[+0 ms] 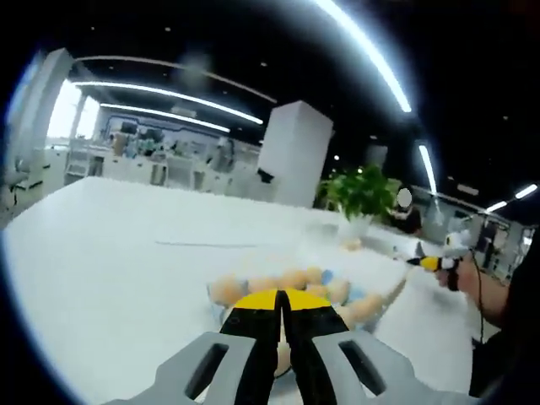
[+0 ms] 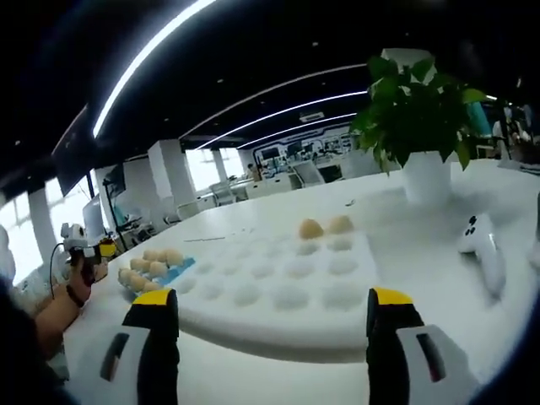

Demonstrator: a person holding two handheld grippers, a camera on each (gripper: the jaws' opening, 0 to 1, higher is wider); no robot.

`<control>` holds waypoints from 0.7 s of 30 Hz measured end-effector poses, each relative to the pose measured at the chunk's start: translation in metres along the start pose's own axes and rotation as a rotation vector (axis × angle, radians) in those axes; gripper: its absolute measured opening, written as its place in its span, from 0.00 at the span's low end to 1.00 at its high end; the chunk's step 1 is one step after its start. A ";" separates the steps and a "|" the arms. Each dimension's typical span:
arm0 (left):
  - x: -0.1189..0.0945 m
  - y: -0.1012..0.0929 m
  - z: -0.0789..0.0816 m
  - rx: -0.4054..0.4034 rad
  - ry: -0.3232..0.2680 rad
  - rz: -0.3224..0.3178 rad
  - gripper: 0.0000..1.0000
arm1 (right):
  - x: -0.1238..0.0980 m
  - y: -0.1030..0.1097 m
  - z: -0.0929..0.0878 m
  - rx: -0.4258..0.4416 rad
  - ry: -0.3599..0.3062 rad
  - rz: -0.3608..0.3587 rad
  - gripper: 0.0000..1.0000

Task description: Pick up the eggs on the table and place them into the egg tray on the table

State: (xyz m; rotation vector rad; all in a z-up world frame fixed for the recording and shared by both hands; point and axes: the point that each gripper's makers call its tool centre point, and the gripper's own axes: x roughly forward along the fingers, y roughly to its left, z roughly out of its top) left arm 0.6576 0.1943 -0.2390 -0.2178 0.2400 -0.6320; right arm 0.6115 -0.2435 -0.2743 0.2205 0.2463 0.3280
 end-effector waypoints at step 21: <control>-0.015 0.007 0.001 -0.024 -0.038 0.012 0.00 | -0.012 0.014 0.013 -0.063 -0.064 0.027 0.96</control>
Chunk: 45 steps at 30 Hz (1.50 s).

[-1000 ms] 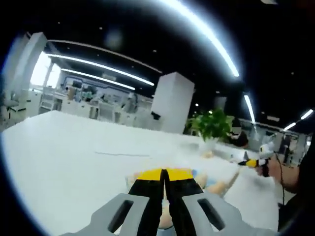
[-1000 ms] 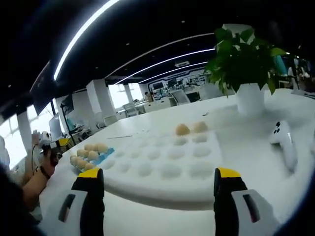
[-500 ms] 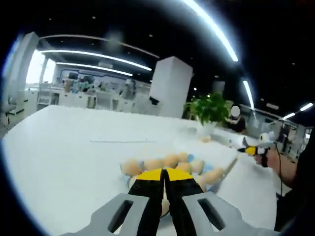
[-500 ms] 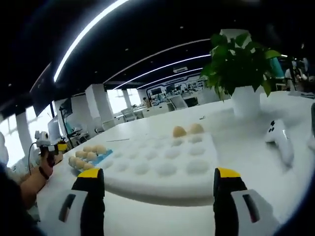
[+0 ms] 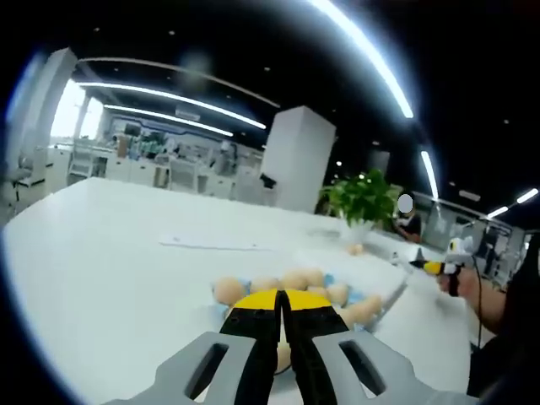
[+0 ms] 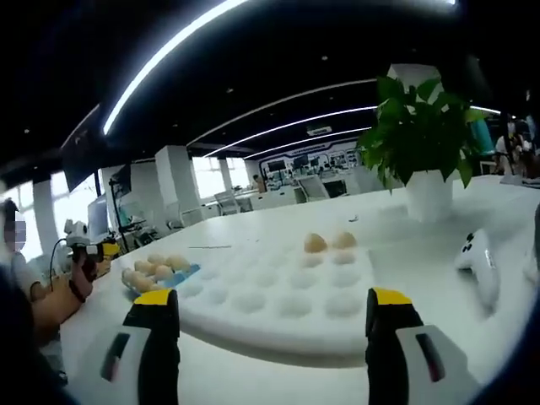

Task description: Pick up the eggs on the table and place them into the egg tray on the table

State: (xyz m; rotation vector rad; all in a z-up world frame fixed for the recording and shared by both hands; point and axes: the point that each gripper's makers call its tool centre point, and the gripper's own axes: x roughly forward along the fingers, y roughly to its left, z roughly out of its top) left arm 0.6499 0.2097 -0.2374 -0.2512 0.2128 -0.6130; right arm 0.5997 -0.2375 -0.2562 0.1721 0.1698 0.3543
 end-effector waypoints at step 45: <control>-0.004 -0.014 0.000 0.074 -0.011 0.039 0.01 | -0.007 0.018 0.025 -0.107 -0.031 0.000 0.95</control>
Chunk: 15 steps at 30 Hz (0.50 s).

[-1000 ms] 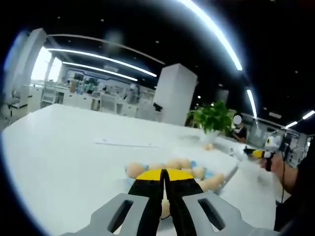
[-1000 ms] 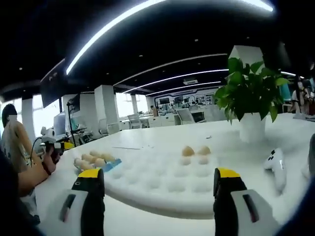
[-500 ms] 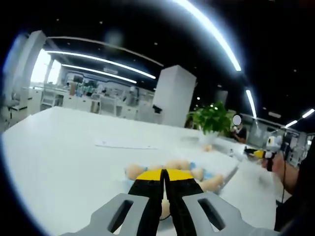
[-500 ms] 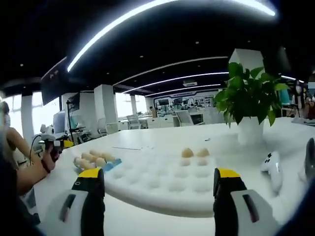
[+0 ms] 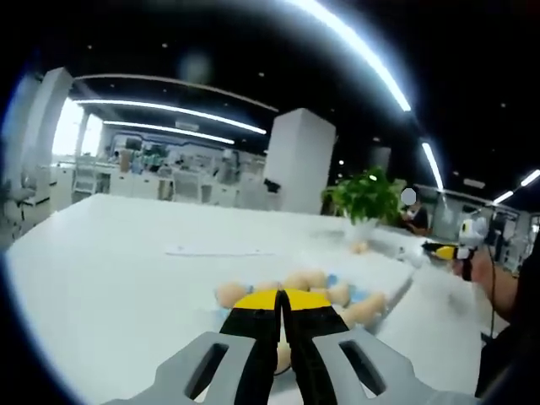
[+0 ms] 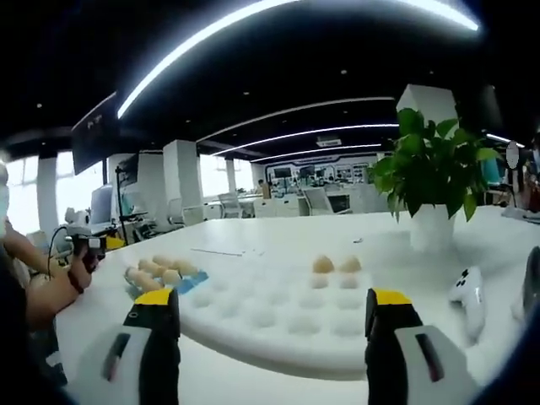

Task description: Pick up the eggs on the table and place them into the egg tray on the table

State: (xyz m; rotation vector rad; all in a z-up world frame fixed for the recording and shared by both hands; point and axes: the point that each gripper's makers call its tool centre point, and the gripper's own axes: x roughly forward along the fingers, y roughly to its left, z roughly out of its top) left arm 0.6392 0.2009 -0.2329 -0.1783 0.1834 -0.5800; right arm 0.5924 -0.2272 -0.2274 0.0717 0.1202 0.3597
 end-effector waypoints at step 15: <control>0.005 -0.018 -0.004 -0.038 0.111 0.004 0.01 | 0.010 0.000 0.005 -0.002 0.017 0.003 0.94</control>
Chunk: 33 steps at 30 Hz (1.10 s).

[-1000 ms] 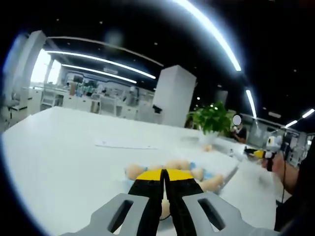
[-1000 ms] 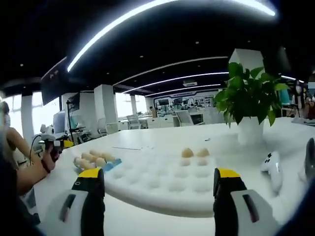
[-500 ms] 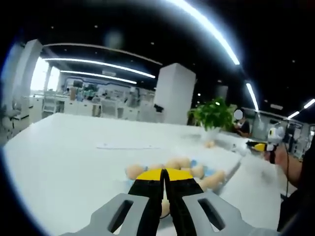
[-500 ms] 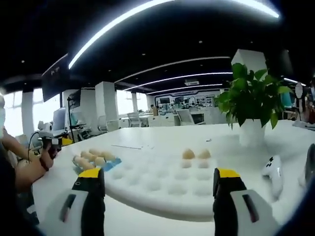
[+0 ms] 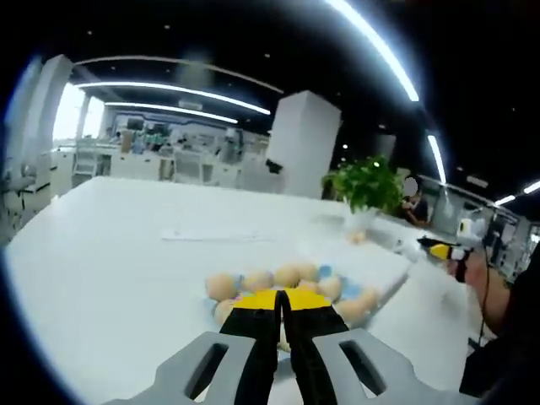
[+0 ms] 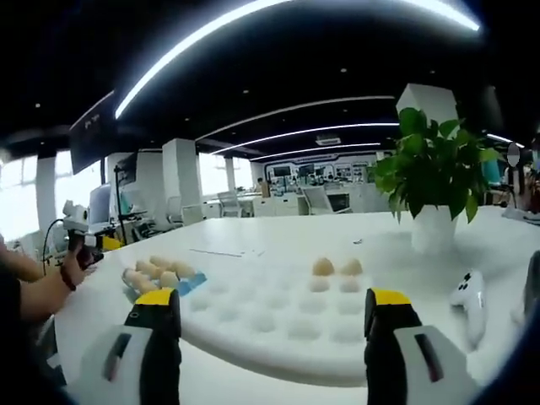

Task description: Pick up the eggs on the table and place them into the egg tray on the table

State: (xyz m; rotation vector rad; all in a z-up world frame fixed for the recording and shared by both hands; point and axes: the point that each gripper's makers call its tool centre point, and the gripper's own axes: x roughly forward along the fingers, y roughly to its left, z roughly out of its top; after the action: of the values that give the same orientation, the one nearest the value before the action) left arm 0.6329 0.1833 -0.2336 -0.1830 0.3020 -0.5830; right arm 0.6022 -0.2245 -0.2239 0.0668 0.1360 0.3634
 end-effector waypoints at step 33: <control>-0.013 0.019 -0.014 0.006 -0.052 0.046 0.01 | 0.003 0.019 -0.015 -0.030 0.134 0.038 0.93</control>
State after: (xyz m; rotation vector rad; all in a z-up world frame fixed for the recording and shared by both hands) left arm 0.6280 0.2051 -0.2487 -0.1849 0.2539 -0.5328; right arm 0.5958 -0.2052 -0.2375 0.0155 0.2621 0.4078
